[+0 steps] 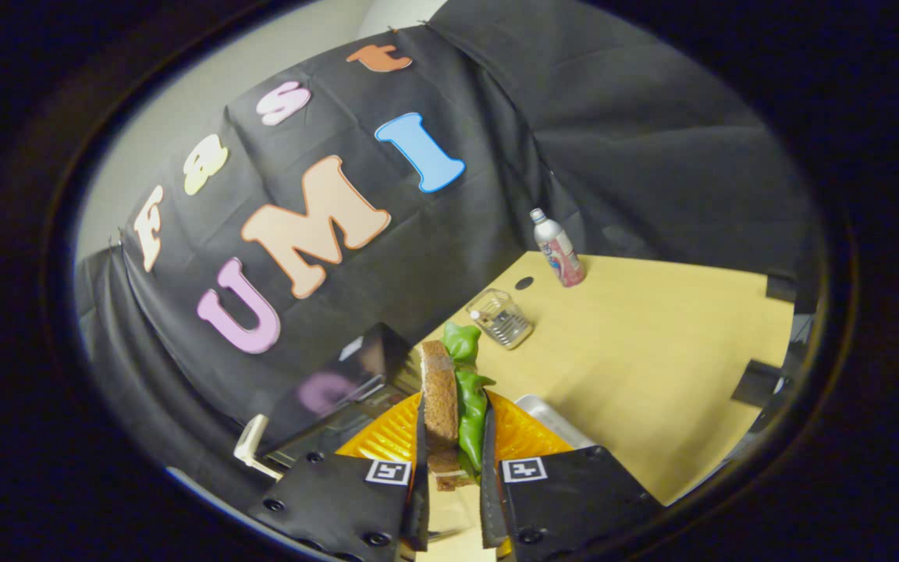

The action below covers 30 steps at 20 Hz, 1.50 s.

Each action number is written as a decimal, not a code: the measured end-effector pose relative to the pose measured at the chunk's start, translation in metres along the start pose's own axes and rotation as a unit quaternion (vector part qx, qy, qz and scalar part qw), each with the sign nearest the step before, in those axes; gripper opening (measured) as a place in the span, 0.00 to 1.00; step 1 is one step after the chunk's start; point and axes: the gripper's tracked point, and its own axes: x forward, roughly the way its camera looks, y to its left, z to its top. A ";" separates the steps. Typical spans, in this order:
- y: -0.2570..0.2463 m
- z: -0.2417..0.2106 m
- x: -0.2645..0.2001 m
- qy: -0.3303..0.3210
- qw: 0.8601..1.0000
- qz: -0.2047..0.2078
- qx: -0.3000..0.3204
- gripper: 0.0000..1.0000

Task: Open the toaster oven, put the food inside, and close the toaster oven door.

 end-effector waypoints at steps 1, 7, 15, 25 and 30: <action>0.009 -0.006 -0.004 0.001 1.000 0.009 0.014 0.28; 0.060 -0.072 -0.017 0.044 0.997 0.041 0.054 0.28; 0.117 -0.171 0.030 0.108 0.983 0.060 0.133 0.28; 0.148 -0.209 0.118 0.097 0.979 0.056 0.167 0.31; 0.148 -0.211 0.144 0.081 0.979 0.045 0.179 0.48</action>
